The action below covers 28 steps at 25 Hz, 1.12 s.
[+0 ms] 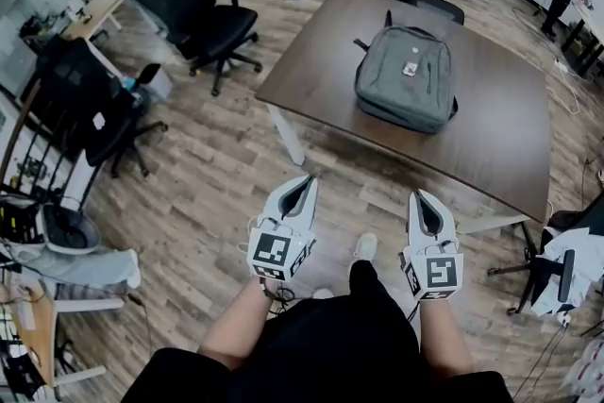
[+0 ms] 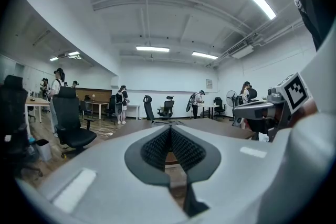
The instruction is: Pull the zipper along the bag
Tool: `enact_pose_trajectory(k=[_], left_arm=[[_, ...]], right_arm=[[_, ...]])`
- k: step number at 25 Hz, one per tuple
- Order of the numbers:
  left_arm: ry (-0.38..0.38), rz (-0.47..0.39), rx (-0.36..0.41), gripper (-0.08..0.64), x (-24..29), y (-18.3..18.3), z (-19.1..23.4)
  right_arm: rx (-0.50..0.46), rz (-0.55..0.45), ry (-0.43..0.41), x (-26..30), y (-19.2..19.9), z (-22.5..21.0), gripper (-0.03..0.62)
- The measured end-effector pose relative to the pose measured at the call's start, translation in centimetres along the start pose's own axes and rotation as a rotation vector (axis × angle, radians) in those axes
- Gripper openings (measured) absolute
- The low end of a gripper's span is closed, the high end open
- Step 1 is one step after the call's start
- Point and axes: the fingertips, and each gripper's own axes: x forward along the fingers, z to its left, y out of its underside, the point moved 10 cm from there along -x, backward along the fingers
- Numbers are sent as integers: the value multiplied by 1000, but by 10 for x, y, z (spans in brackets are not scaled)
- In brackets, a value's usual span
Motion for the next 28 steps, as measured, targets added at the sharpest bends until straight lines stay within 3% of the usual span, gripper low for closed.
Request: enact_pose_trajectory(k=[8, 18, 28], left_arm=[[8, 12, 14, 18, 85, -12, 13], [34, 66, -24, 18, 181, -11, 15], [20, 76, -21, 18, 239, -14, 24]], right_arm=[[22, -1, 3, 64, 0, -57, 3], [37, 62, -46, 121, 11, -118, 3], [55, 60, -52, 160, 18, -168, 3]])
